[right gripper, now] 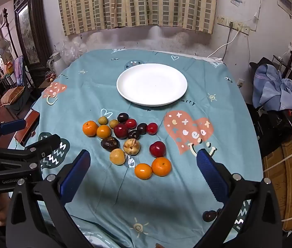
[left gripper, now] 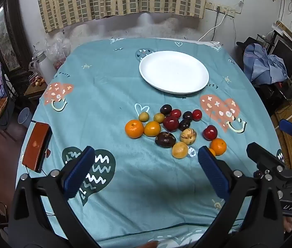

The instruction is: Organize fruits

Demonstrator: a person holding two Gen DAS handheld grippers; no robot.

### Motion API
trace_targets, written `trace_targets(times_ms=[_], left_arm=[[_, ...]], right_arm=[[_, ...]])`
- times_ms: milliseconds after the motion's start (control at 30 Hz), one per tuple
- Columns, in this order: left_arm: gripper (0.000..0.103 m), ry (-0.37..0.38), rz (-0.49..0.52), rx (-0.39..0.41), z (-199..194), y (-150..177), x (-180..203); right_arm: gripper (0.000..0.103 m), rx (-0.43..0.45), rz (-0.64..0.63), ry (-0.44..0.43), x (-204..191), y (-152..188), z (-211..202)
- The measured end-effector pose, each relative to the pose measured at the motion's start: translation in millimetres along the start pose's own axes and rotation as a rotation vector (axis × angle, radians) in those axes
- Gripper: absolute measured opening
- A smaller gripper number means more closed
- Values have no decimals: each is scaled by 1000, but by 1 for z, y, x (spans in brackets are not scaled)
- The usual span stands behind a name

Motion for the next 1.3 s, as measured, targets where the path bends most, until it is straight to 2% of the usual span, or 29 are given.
trace_targets(times_ms=[1300], left_arm=[[101,-2,4,-8,6,3,-2]], right_arm=[[102,5,5,-9,0,0,-2]])
Point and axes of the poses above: each gripper's, at about its wrist camera, not at the fingertips, and z roughly the way its jaws point, x to its right, y to its underside, the point moved 1 cm from there along z, roughly the way its jaws point, and after that the axes turned 9 degrees about z, right-handed, at the moved point
